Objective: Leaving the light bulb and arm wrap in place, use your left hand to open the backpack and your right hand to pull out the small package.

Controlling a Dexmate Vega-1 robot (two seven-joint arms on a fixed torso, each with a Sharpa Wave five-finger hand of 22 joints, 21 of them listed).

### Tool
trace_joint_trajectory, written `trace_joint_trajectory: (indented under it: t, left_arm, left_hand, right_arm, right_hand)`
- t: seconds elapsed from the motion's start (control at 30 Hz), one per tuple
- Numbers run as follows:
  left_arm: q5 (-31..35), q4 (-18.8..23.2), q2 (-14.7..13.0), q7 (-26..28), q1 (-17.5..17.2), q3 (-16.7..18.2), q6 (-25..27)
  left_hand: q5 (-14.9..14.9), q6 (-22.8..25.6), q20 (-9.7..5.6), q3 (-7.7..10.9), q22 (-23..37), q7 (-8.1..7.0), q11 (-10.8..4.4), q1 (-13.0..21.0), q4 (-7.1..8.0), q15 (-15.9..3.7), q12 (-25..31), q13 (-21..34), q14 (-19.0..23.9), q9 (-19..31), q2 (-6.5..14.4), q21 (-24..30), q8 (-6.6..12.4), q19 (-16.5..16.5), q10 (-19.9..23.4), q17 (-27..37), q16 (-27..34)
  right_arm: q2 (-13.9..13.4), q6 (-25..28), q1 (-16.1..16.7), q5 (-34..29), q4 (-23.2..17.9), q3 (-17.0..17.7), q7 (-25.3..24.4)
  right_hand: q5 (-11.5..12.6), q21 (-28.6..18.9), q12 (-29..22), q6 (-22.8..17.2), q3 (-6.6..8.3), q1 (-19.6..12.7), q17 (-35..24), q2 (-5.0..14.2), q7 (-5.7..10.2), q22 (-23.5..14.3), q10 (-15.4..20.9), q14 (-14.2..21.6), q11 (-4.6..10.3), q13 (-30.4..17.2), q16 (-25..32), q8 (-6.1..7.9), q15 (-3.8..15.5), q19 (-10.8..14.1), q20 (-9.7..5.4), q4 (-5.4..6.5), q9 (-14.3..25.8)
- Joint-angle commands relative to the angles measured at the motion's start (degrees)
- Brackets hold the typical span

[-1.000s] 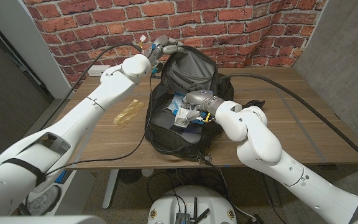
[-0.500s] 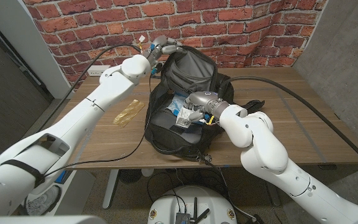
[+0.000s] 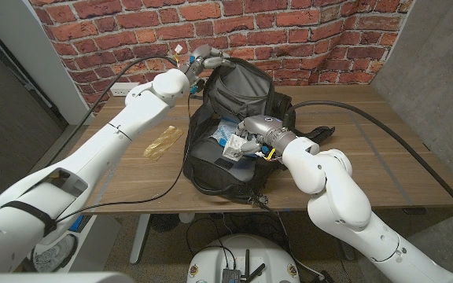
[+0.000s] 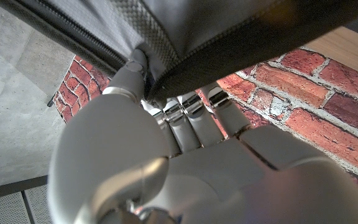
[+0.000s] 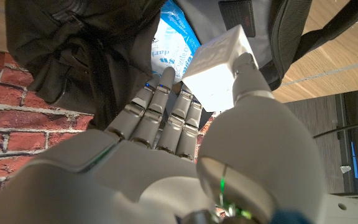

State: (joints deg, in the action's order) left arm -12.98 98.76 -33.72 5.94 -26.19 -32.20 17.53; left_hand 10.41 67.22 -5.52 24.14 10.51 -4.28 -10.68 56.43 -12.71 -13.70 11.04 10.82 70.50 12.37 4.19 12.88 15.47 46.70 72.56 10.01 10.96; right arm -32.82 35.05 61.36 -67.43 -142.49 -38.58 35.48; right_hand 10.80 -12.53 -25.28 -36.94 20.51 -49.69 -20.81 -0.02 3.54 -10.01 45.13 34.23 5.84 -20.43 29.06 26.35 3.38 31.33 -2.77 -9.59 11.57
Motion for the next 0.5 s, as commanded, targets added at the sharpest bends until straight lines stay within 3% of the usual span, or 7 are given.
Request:
trace_joint_trajectory:
  t: [0.03, 0.5]
  left_arm:
    - [-0.4, -0.4, 0.1, -0.5, 0.3, -0.1, -0.2]
    - [-0.3, -1.5, 0.8, -0.5, 0.8, -0.5, -0.8]
  left_hand:
    - [0.2, 0.3, -6.2, 2.9, 0.1, 0.33, -0.26, 0.0, 2.77, -0.01, 0.2, 0.3, 0.6, 0.2, 0.4, 0.0, 0.24, 0.6, 0.5, 0.3, -0.1]
    - [0.2, 0.1, -6.19, 2.96, 0.1, 0.31, -0.14, 0.0, 2.81, 0.01, 0.3, 0.3, 0.5, 0.1, 0.4, 0.0, 0.17, 0.6, 0.6, 0.3, -0.1]
  right_arm:
    - [0.2, 2.6, 5.4, -0.2, -4.5, 1.9, -2.1]
    - [-0.7, 4.5, 9.4, 3.2, -7.8, 5.4, -4.9]
  right_hand:
    - [0.5, -0.4, 0.0, -2.5, 0.3, -2.8, -0.1, 4.68, 2.05, -0.2, 6.6, 0.6, 5.88, -0.3, 0.0, 0.16, 9.61, 1.0, -6.18, 0.58, 0.2]
    - [0.6, -0.6, 0.0, -2.7, 0.19, -2.8, -0.1, 4.79, 1.94, -0.3, 6.8, 0.8, 5.89, -0.6, -0.1, 0.18, 9.65, 1.6, -6.35, 0.5, 0.2]
